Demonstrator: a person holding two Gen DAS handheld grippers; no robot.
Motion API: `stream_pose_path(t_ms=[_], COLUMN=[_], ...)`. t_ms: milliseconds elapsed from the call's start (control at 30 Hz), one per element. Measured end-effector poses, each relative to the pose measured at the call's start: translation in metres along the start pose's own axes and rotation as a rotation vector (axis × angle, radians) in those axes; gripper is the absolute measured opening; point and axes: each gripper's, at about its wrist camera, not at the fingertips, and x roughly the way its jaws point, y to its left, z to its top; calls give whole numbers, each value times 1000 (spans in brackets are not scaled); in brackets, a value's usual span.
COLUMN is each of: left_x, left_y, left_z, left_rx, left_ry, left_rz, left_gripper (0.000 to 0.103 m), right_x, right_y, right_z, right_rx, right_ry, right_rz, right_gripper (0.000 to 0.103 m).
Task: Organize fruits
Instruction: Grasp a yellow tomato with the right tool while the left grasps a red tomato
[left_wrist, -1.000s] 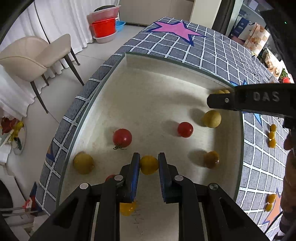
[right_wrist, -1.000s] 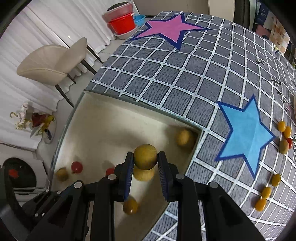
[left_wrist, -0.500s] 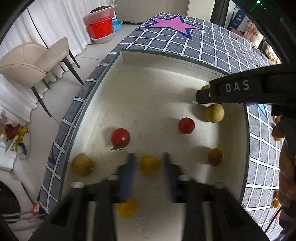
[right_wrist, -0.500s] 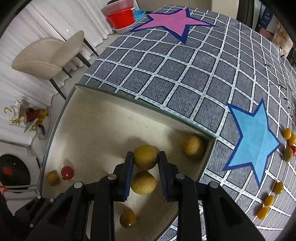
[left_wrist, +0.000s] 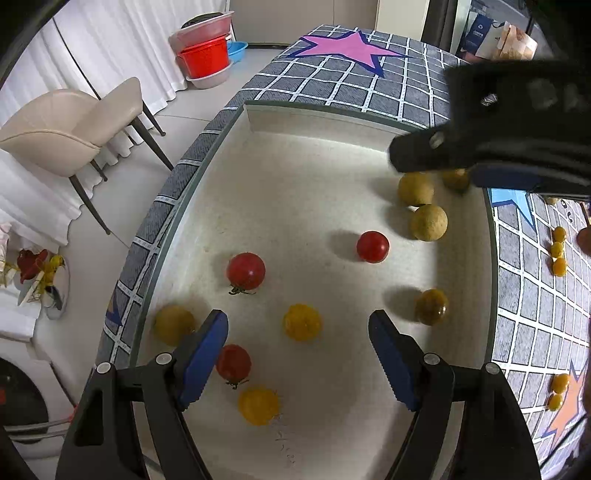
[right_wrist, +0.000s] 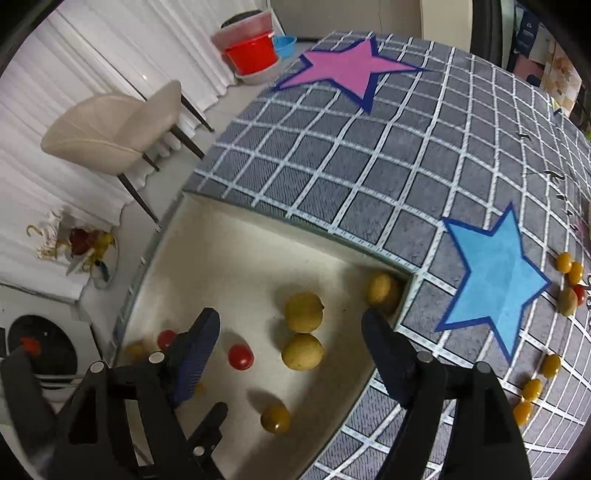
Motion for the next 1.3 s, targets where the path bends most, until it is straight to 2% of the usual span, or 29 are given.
stream_pose_path(t_ms=[267,400,600,800,1000,1200,1267,1300], left_x=[-15,-29,-53,-80,-85,-72,-69,-68], left_y=[-7,-17,-42,-83,-123,-148,-155,-158], left_z=[-3,-7,-18,-45,-86,-122,-130,-133], left_rx=[31,70,152,249,278,290,300,303], left_ry=[-19,-43,-70,-93,-48,10,11,13], left_rz=[-1,-9,-60,-132,-161,-171,-171,-173], left_gripper=[80,80,80,80,80,80,80,80], right_x=[-31,-55,-86,-116,-118,-108,-105,-103], right_y=[-20,-45,-86,-127,-152,-162,-161,-160], right_z=[-19,-43,-88,-153,-197,-213,-215,-214], right_rx=[32,70,150,229,226,200,187,180], right_ry=[-22,-29,-17,5,49,69,68,70], right_rz=[-15,-33,-83,-170,-189,-162,-146,-141], right_gripper=[84,84,84,84,84,84,81,76])
